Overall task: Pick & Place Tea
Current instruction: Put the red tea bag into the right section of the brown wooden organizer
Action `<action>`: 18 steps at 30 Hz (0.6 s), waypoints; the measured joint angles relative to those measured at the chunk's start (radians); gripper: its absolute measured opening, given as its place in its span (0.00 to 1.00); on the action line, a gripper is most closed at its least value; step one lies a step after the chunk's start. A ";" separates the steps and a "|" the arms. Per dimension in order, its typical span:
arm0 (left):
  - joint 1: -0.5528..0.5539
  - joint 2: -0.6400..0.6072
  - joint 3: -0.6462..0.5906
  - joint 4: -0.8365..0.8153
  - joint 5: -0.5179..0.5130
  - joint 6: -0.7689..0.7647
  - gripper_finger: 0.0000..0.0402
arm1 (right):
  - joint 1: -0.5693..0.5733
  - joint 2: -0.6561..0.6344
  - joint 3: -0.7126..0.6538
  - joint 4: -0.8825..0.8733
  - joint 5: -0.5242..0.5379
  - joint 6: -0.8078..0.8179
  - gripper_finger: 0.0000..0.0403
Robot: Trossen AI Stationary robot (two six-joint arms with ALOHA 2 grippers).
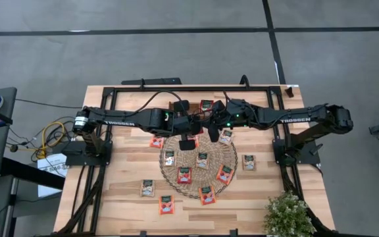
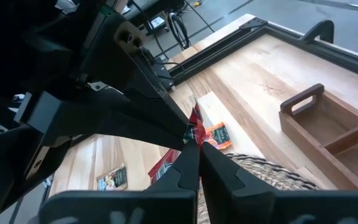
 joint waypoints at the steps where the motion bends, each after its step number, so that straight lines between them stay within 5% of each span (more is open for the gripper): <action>1: 0.000 0.000 0.000 -0.001 -0.001 -0.002 0.00 | -0.002 0.000 0.000 0.000 0.000 0.000 0.00; 9: 0.000 -0.001 0.000 -0.003 0.000 -0.004 0.03 | -0.004 0.000 -0.001 -0.005 0.008 0.000 0.00; 18: 0.000 -0.003 0.000 -0.003 0.001 -0.006 0.31 | -0.006 0.000 -0.002 -0.008 0.030 0.000 0.00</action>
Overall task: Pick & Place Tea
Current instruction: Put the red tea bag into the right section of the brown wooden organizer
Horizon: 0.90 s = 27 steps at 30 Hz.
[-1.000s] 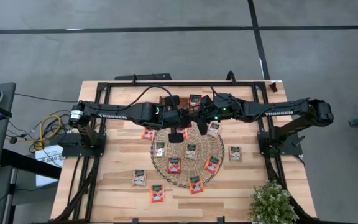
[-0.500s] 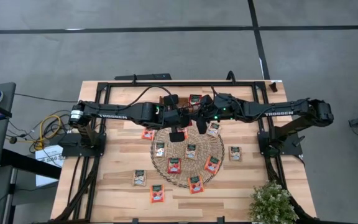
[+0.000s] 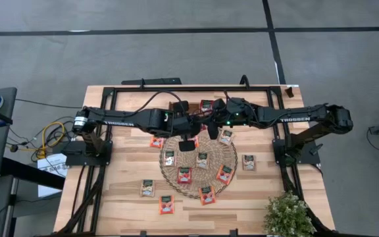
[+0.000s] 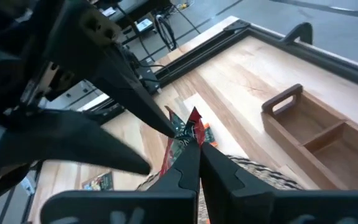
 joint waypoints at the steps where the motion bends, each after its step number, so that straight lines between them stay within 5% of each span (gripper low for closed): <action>1: 0.000 0.000 0.000 0.000 -0.009 0.000 0.35 | 0.000 0.000 0.000 0.000 0.008 0.000 0.00; 10: -0.017 -0.032 0.000 -0.230 -0.150 -0.079 0.53 | -0.029 0.000 0.000 0.006 0.101 -0.017 0.00; 18: -0.013 -0.058 0.000 -0.546 0.038 -0.300 0.54 | -0.151 0.000 0.000 0.216 0.142 0.076 0.00; 21: -0.013 -0.058 0.000 -0.579 0.044 -0.314 0.54 | -0.174 -0.001 0.002 0.234 0.159 0.051 0.00; 25: -0.006 -0.074 -0.004 -0.567 0.049 -0.314 0.54 | -0.183 0.014 -0.001 0.095 0.323 0.043 0.00; 27: 0.002 -0.110 -0.038 -0.525 0.052 -0.313 0.54 | -0.196 0.033 -0.014 0.122 0.290 0.051 0.00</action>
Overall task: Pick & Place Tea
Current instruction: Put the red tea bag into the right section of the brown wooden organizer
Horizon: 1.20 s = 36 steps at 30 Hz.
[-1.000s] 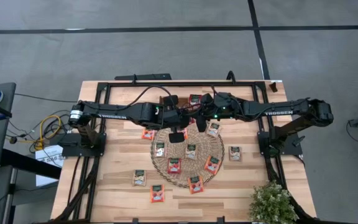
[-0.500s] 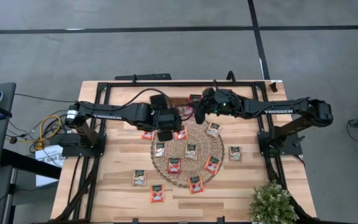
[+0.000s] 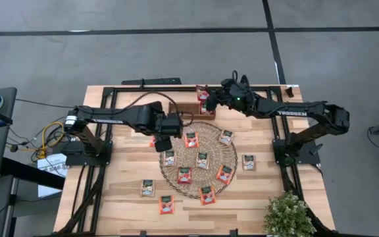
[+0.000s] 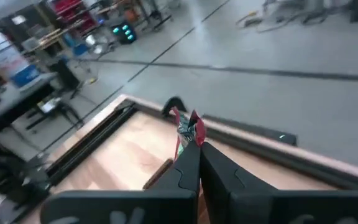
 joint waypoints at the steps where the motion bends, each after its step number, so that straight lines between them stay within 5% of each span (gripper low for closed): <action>1: 0.006 -0.027 -0.031 0.032 0.005 0.001 0.54 | -0.008 0.011 -0.010 0.019 -0.031 0.001 0.00; 10: 0.055 -0.417 -0.505 0.465 0.173 -0.045 0.54 | -0.054 0.167 -0.117 0.186 -0.100 0.093 0.00; 21: 0.058 -0.839 -0.974 0.978 0.207 -0.128 0.54 | -0.115 0.216 -0.131 0.218 -0.107 0.008 0.00; 29: 0.058 -1.012 -1.140 1.083 0.215 -0.209 0.54 | -0.093 0.200 -0.144 0.183 -0.106 -0.028 0.00; 36: 0.058 -1.031 -1.160 1.093 0.215 -0.209 0.54 | -0.063 0.200 -0.199 0.200 -0.016 -0.026 0.00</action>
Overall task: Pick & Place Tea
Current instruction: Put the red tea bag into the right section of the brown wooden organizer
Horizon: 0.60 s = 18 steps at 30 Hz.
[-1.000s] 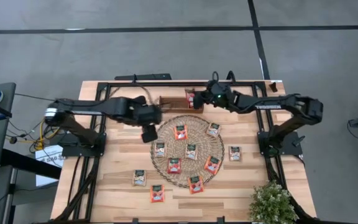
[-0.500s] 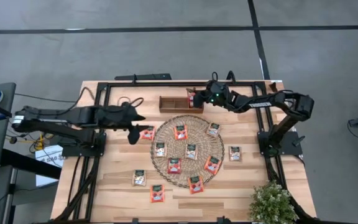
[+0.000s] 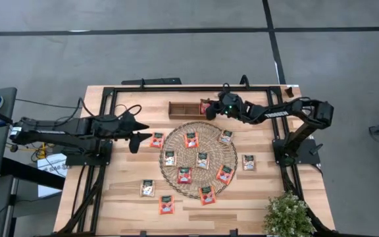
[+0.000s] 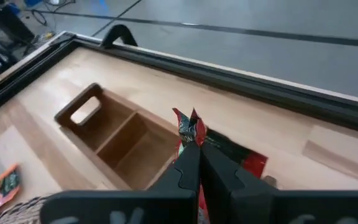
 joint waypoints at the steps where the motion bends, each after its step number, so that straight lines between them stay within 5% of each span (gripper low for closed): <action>1: 0.000 0.003 0.000 0.001 0.000 0.000 0.54 | -0.001 0.000 -0.001 -0.001 0.012 0.000 0.00; 18: 0.000 0.014 0.000 0.001 0.000 0.006 0.54 | 0.007 0.004 -0.001 0.031 0.066 -0.001 0.00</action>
